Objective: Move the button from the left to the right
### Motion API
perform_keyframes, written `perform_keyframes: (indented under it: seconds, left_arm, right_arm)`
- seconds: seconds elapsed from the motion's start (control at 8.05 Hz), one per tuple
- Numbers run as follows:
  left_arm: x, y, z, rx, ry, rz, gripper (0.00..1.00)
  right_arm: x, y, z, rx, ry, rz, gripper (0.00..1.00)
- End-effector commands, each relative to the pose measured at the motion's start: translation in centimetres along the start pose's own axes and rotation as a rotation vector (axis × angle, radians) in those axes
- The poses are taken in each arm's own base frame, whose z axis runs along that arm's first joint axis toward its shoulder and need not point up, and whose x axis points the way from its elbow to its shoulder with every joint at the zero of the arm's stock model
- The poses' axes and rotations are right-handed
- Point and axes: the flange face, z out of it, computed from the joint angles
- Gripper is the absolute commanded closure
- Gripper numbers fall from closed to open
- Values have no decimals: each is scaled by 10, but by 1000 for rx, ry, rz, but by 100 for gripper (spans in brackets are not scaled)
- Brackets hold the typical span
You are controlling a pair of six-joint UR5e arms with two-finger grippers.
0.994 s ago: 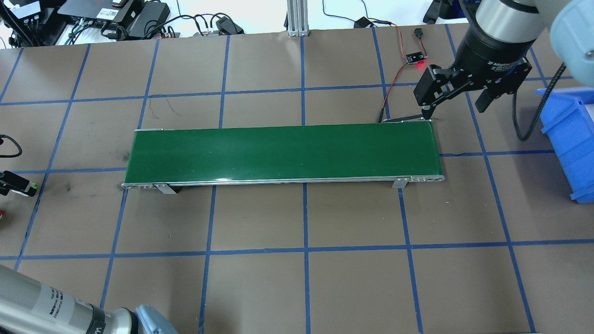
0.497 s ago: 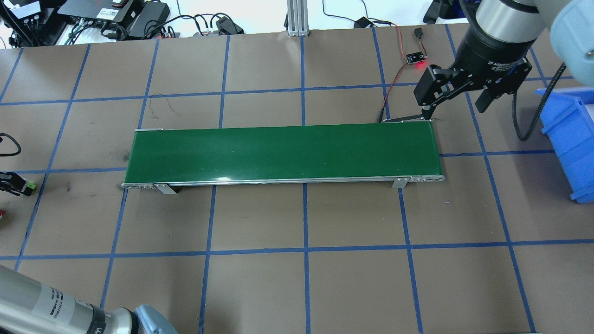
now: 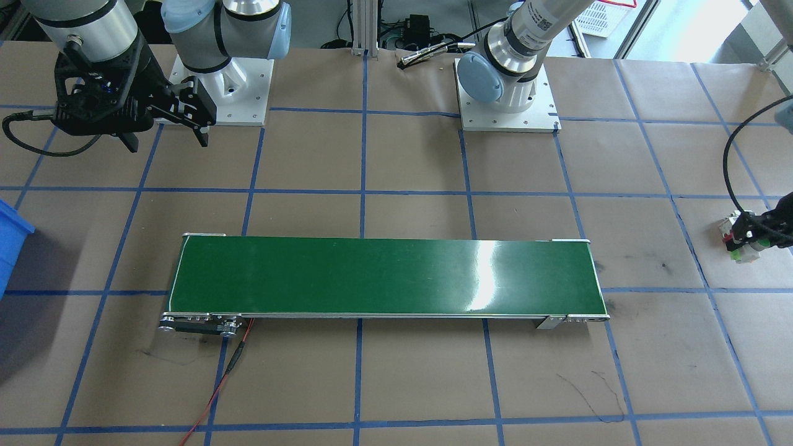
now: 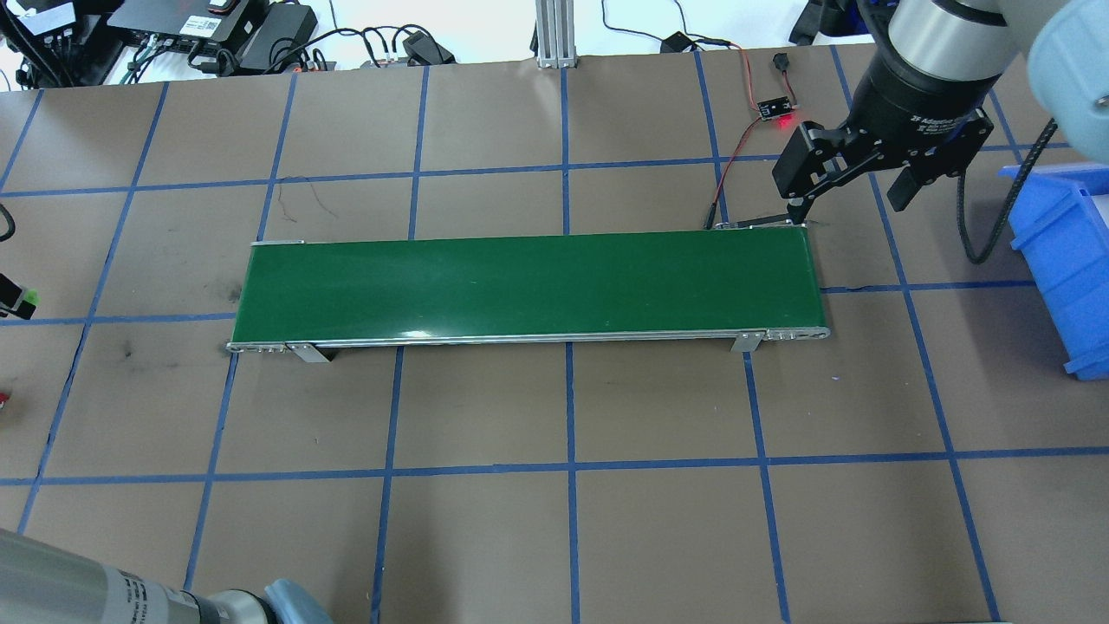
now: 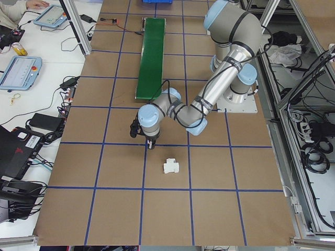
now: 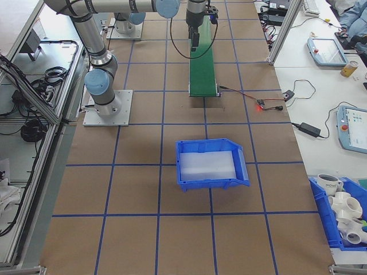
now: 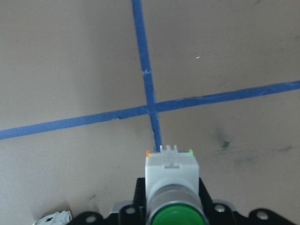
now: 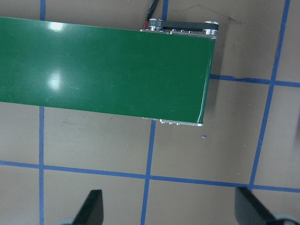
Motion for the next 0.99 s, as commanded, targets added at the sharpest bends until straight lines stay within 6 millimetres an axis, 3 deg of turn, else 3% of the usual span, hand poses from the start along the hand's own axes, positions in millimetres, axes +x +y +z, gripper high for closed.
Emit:
perform_keyframes:
  seconds: [0.0,0.37,0.75,0.87]
  left_arm:
    - [87,-33,-64,40,-61,19,100]
    - [142,-52,-95,74,-102,42,100]
    - [174,-66,-99,83,-102,46,100]
    - [208,-78,-102,91,-107,47,100]
  right_arm:
    - [0,-1,0,1,1,-2,0]
    - [0,-1,0,1,1,-2,0]
    - [0,-1,0,0,1,-2,0]
    - [0,0,1,-2,0,-2,0]
